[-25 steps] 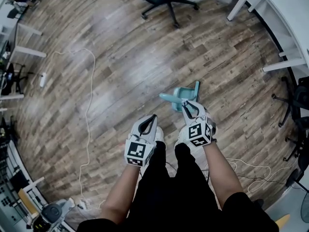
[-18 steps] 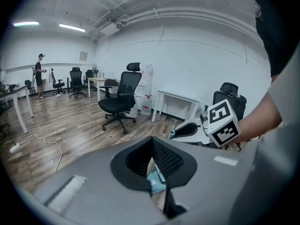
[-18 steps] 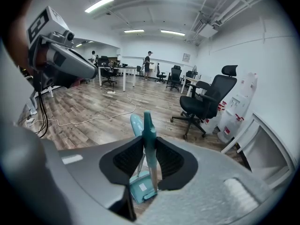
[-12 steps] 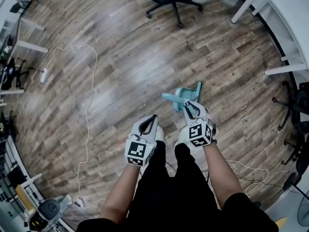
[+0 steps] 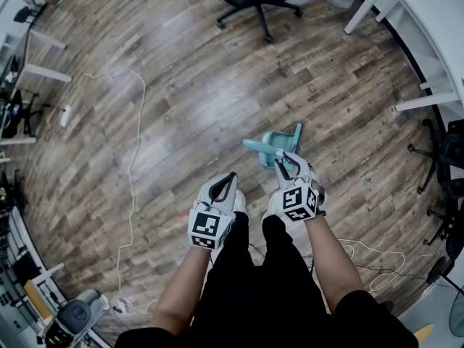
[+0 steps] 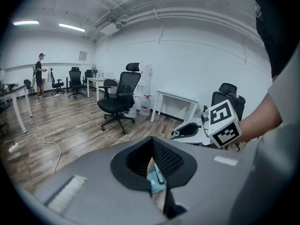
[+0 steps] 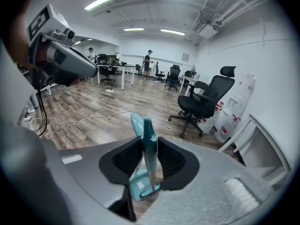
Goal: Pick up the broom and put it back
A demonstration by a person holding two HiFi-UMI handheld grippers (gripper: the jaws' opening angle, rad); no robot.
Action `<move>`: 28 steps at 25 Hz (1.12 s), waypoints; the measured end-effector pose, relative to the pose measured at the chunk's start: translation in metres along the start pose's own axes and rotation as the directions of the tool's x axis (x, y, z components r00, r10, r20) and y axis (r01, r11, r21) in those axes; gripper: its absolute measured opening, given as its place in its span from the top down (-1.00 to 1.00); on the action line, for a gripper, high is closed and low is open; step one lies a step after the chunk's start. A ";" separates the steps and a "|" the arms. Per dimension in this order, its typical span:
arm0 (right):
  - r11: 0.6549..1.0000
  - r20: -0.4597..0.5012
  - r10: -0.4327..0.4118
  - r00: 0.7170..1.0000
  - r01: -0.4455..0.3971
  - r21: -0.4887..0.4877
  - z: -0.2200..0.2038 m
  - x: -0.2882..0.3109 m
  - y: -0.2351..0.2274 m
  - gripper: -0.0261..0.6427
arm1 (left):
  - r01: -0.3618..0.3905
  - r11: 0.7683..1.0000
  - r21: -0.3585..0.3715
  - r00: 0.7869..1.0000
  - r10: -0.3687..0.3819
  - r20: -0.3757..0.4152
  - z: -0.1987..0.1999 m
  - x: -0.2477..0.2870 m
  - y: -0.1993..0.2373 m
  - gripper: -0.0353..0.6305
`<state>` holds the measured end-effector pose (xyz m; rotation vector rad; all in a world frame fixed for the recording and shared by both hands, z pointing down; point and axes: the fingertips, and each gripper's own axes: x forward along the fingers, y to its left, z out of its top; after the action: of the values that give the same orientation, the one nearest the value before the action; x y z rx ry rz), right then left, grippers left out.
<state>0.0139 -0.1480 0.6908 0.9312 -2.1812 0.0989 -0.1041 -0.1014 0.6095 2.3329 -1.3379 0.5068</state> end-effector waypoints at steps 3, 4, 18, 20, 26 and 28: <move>1.000 0.012 -0.010 1.000 0.009 0.022 -0.001 -0.002 -0.005 0.62 | 0.008 1.000 0.003 1.000 -0.008 0.009 0.002 0.001 -0.005 0.84; 1.000 0.012 -0.005 1.000 0.005 0.030 0.000 0.000 -0.006 0.56 | 0.012 1.000 0.009 1.000 -0.012 0.007 0.003 0.002 -0.006 0.85; 0.999 -0.018 0.029 0.999 -0.028 0.037 0.010 0.019 -0.005 0.54 | 0.011 1.000 0.015 1.000 -0.011 -0.005 -0.001 -0.004 -0.003 0.84; 0.999 -0.024 0.025 0.999 -0.024 0.039 0.008 0.020 -0.004 0.54 | 0.008 1.000 0.010 1.000 -0.008 -0.005 -0.003 -0.005 -0.002 0.84; 0.999 -0.031 0.015 0.999 -0.014 0.043 0.003 0.018 -0.003 0.43 | 0.008 1.000 -0.002 1.000 -0.008 -0.016 -0.012 -0.006 -0.001 0.84; 0.999 -0.026 0.011 1.000 -0.010 0.046 0.002 0.013 -0.002 0.39 | 0.010 1.000 -0.001 1.000 -0.010 -0.015 -0.012 -0.006 -0.002 0.84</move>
<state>0.0081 -0.1584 0.6973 0.9386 -2.1678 0.1663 -0.1062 -0.0899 0.6165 2.3292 -1.3193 0.5192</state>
